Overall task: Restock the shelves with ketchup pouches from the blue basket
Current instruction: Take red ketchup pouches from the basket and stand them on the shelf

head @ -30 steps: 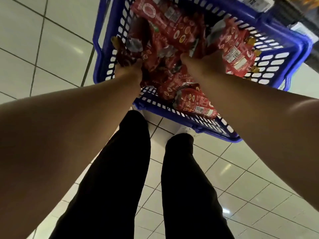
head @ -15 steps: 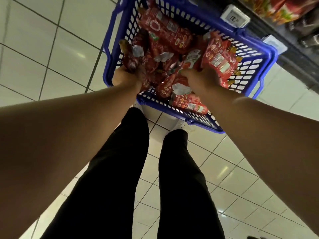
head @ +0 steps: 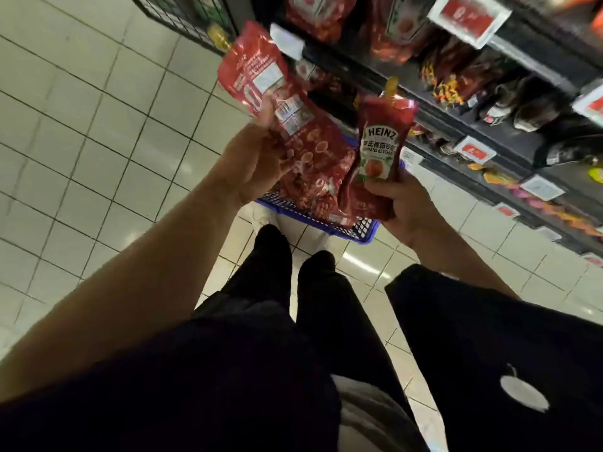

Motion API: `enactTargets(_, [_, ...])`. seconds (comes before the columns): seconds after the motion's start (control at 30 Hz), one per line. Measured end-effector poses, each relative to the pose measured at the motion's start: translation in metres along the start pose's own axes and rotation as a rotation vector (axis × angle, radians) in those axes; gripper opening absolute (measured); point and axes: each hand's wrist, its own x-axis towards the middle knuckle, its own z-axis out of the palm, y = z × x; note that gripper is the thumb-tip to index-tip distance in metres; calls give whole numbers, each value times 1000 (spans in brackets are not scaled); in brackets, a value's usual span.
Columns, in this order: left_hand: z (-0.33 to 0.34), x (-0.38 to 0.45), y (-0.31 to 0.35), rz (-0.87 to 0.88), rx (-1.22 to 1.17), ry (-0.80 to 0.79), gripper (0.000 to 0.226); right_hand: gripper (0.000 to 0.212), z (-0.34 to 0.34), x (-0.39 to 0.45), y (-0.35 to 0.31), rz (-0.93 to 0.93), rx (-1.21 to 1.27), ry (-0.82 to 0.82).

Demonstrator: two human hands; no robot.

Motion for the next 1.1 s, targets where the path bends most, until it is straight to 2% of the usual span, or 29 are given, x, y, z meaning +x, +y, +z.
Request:
enactTargets(0.1, [49, -25, 51, 30, -135, 10, 50, 59, 13, -46, -43, -165, -95, -54])
enactTargets(0.2, [96, -52, 96, 54, -171, 37, 50, 48, 31, -90, -83, -282, -95, -138])
enactTargets(0.27, [122, -67, 118, 88, -107, 28, 47, 41, 43, -117, -105, -343, -138, -141])
enactTargets(0.33, [144, -80, 133, 90, 23, 33, 50, 55, 53, -138, -123, -391, -214, -128])
enactTargets(0.4, [163, -92, 140, 74, 92, 44, 47, 57, 59, -155, -138, -395, -227, -152])
enactTargets(0.47, [180, -102, 141, 33, 76, 48, 27, 52, 61, -169, -149, -385, -178, -196])
enactTargets(0.5, [187, -106, 137, 9, 50, 50, 24, 47, 60, -176, -154, -387, -152, -202])
enactTargets(0.63, [200, -117, 120, -116, -110, 53, 45, 38, 49, -196, -162, -376, -60, -150])
enactTargets(0.7, [204, -124, 118, -145, -159, 9, 45, 32, 40, -203, -163, -359, -41, -141])
enactTargets(0.77, [212, -131, 122, -136, -82, -3, 42, 30, 35, -211, -166, -366, -23, -170])
enactTargets(0.87, [230, -145, 134, -35, 116, -2, 31, 44, 34, -226, -179, -448, -64, -211])
enactTargets(0.97, [240, -158, 151, 213, 315, 10, 37, 44, 42, -247, -199, -545, -166, -219])
enactTargets(1.1, [250, -176, 188, 442, 401, -49, 37, 49, 65, -271, -230, -676, -198, -215])
